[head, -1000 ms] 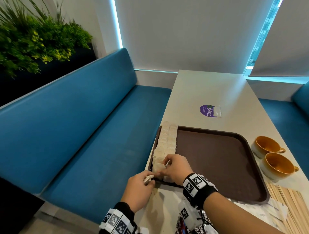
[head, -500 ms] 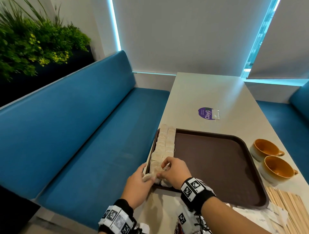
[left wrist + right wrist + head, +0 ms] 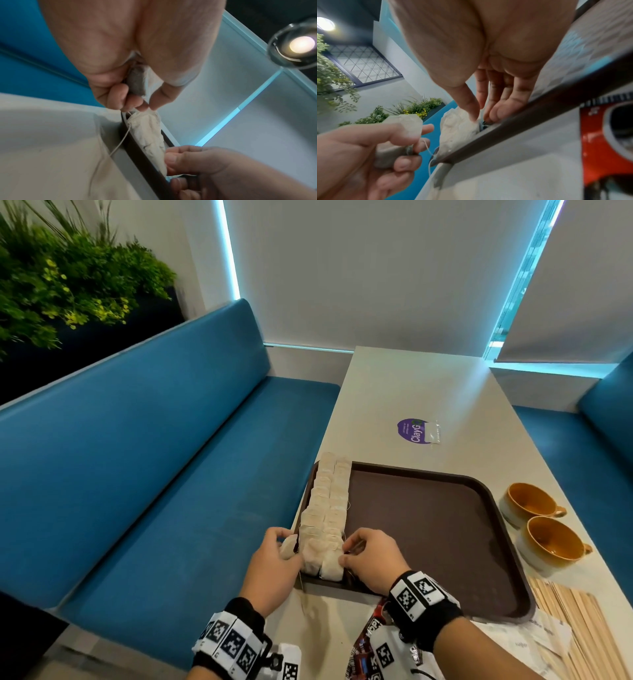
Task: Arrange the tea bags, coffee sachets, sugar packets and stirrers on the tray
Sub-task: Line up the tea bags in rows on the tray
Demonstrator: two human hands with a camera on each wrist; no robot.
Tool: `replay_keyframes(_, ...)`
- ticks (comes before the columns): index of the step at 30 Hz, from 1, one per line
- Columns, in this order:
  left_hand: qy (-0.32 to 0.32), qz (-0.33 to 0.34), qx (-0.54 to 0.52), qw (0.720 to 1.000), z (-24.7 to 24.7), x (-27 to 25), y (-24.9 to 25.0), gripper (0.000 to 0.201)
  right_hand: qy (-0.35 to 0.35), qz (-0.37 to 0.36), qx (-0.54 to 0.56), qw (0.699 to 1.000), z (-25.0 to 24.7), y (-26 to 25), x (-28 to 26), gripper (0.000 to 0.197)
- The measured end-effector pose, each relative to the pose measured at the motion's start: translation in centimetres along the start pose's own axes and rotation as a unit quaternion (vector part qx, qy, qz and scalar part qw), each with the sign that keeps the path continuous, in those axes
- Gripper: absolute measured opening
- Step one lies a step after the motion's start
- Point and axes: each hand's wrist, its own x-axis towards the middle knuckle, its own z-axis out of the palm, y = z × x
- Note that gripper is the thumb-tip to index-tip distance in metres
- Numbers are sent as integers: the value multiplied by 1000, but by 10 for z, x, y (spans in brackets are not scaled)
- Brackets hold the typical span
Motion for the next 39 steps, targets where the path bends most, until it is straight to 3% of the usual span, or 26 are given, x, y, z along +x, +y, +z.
replay_keyframes(6,-24,-48,-119,991,-3,-13,-14,11,13,-11,8,1000,-2,-3,-6,12)
replay_keyframes(9,-89,-60,-223,969,-6,-21,-13,29,25,-20,47,998,-10,-6,-16,8)
replay_keyframes(13,-193,-47,-310,930,-8,-36,-5,38,3,-67,138,988,-19,-15,-37,11)
replay_keyframes(17,-257,-37,-341,904,-4,-46,3,35,-65,-115,270,954,-28,-28,-65,19)
replay_keyframes(19,-266,-36,-341,901,-2,-48,6,36,-74,-127,283,948,-29,-29,-74,23)
replay_keyframes(24,-241,-39,-332,911,5,-53,10,38,-61,-137,228,962,-26,-21,-80,27)
replay_keyframes(29,-199,-23,-310,930,8,-56,16,35,-40,-75,225,971,-16,-8,-70,37)
replay_keyframes(33,-167,-16,-297,940,8,-53,13,28,-94,-77,195,973,-16,-5,-63,25)
replay_keyframes(37,-86,-55,-297,949,6,-44,2,13,-35,-35,255,966,-13,1,-45,7)
replay_keyframes(39,-64,-59,-261,961,5,-39,-3,20,-30,-8,267,963,-13,2,-38,7)
